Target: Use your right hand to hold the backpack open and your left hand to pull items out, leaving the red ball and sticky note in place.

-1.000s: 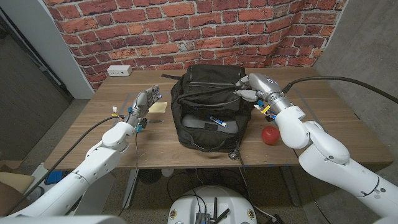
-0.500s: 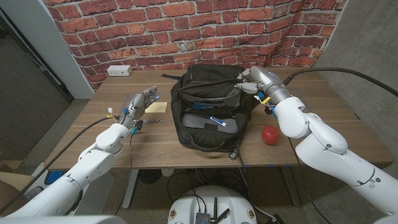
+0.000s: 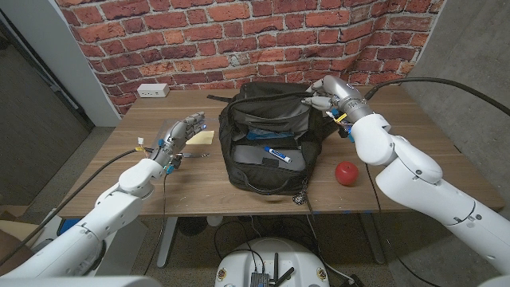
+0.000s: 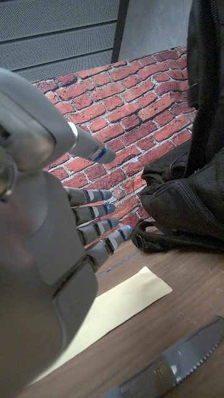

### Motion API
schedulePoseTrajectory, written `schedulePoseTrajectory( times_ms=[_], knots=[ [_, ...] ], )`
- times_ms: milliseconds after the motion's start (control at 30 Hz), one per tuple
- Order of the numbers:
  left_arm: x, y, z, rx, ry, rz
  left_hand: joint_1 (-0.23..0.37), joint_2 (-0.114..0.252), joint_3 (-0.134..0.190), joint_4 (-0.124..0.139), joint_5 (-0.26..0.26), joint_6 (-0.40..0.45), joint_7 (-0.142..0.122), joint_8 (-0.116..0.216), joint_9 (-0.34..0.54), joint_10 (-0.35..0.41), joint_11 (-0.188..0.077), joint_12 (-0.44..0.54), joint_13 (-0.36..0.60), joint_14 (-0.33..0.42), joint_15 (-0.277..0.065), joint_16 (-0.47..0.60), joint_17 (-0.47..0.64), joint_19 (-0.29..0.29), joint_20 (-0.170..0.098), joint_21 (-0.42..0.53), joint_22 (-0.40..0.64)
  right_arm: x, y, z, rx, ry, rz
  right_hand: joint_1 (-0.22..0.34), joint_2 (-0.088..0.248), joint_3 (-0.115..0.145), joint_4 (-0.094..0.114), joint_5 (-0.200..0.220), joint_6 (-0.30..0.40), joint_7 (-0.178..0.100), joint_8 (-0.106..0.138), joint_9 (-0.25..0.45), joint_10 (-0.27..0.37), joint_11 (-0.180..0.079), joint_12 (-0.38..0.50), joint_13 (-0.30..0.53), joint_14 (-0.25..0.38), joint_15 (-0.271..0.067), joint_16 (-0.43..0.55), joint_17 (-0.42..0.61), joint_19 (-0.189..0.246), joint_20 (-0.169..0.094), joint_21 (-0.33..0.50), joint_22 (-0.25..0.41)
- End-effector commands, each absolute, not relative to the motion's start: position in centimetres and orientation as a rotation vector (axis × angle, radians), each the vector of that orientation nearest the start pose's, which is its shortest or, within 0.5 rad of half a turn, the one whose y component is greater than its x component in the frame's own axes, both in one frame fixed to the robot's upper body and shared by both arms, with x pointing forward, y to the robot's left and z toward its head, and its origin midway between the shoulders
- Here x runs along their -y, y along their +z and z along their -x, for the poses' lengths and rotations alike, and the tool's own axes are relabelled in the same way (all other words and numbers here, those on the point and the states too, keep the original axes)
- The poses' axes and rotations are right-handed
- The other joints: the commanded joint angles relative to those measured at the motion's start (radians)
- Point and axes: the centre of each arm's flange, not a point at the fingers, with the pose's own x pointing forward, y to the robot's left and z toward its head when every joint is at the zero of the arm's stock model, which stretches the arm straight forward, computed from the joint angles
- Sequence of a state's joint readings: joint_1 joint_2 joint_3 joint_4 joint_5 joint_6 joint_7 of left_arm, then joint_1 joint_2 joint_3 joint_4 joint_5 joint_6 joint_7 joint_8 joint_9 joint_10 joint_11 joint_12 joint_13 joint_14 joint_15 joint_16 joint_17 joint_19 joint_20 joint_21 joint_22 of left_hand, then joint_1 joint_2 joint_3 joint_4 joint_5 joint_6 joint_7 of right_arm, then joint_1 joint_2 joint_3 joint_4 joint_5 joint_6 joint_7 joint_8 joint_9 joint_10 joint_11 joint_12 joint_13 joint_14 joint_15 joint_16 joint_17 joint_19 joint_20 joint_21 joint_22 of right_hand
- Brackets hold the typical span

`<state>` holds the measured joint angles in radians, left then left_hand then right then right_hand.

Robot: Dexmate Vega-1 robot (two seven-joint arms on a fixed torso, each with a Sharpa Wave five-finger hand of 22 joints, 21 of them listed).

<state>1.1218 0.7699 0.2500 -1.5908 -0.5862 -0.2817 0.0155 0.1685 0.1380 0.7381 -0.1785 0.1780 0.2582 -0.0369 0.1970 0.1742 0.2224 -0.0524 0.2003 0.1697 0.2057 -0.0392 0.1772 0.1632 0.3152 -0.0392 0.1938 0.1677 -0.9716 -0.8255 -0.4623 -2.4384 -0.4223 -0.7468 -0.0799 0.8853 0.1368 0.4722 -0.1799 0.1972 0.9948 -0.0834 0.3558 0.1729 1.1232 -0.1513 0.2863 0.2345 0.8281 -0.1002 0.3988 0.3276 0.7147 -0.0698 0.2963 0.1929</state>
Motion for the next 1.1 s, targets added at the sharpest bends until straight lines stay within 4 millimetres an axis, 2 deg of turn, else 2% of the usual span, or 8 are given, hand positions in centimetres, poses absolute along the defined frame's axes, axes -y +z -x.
schedulePoseTrajectory(
  times_ms=[33,333,733,867,1100],
  knots=[
    [-34.2,-5.2,-57.0,0.595,-0.222,-0.267,0.028,-0.008,0.006,-0.011,0.008,0.028,-0.005,0.009,0.002,0.023,-0.005,0.005,0.006,0.016,-0.031,0.004,0.0,0.019,-0.051,0.004,0.0,18.1,9.4,-45.7,0.679,-0.183,1.058,0.033,0.017,0.005,0.002,0.006,0.034,-0.017,0.002,0.017,0.012,-0.001,0.005,0.002,0.012,-0.138,0.0,0.003,0.013,-0.133,0.008,0.005],
    [-33.9,-4.5,-55.7,0.6,-0.236,-0.341,0.075,-0.026,0.011,-0.019,0.013,0.054,-0.012,0.012,0.002,0.046,-0.015,0.005,0.006,0.038,-0.039,0.005,0.0,0.034,-0.055,0.003,-0.001,17.7,10.3,-46.2,0.681,-0.198,1.051,0.038,0.015,0.004,0.002,0.008,0.035,-0.015,-0.001,0.018,0.014,0.0,0.004,0.002,0.018,-0.138,0.0,0.004,0.017,-0.133,0.012,0.006],
    [-34.7,-4.6,-53.2,0.621,-0.197,-0.398,0.129,-0.05,0.009,-0.019,0.015,0.089,-0.014,0.015,0.002,0.076,-0.026,0.006,0.006,0.069,-0.052,0.007,0.0,0.061,-0.06,0.005,-0.001,17.7,11.3,-46.8,0.675,-0.219,1.035,0.04,0.014,0.0,0.005,0.01,0.038,-0.009,-0.006,0.018,0.016,0.002,0.003,0.005,0.026,-0.136,-0.003,0.006,0.023,-0.133,0.018,0.006],
    [-35.0,-4.3,-52.5,0.633,-0.186,-0.433,0.171,-0.067,0.003,-0.018,0.014,0.131,-0.022,0.022,0.004,0.099,-0.035,0.006,0.006,0.094,-0.06,0.007,0.0,0.084,-0.062,0.006,0.0,17.7,11.5,-47.1,0.671,-0.219,1.026,0.042,0.014,0.0,0.005,0.011,0.038,-0.008,-0.008,0.018,0.016,0.004,0.002,0.005,0.028,-0.137,-0.003,0.007,0.024,-0.133,0.019,0.006],
    [-34.8,-4.2,-51.3,0.653,-0.183,-0.471,0.206,-0.089,-0.006,-0.019,0.013,0.161,-0.035,0.024,0.004,0.121,-0.044,0.006,0.006,0.116,-0.074,0.007,0.0,0.102,-0.067,0.007,0.0,17.5,11.6,-47.6,0.664,-0.219,1.016,0.045,0.014,-0.002,0.005,0.012,0.042,-0.005,-0.01,0.019,0.018,0.01,0.002,0.007,0.031,-0.136,-0.006,0.008,0.026,-0.133,0.022,0.006]
  ],
)
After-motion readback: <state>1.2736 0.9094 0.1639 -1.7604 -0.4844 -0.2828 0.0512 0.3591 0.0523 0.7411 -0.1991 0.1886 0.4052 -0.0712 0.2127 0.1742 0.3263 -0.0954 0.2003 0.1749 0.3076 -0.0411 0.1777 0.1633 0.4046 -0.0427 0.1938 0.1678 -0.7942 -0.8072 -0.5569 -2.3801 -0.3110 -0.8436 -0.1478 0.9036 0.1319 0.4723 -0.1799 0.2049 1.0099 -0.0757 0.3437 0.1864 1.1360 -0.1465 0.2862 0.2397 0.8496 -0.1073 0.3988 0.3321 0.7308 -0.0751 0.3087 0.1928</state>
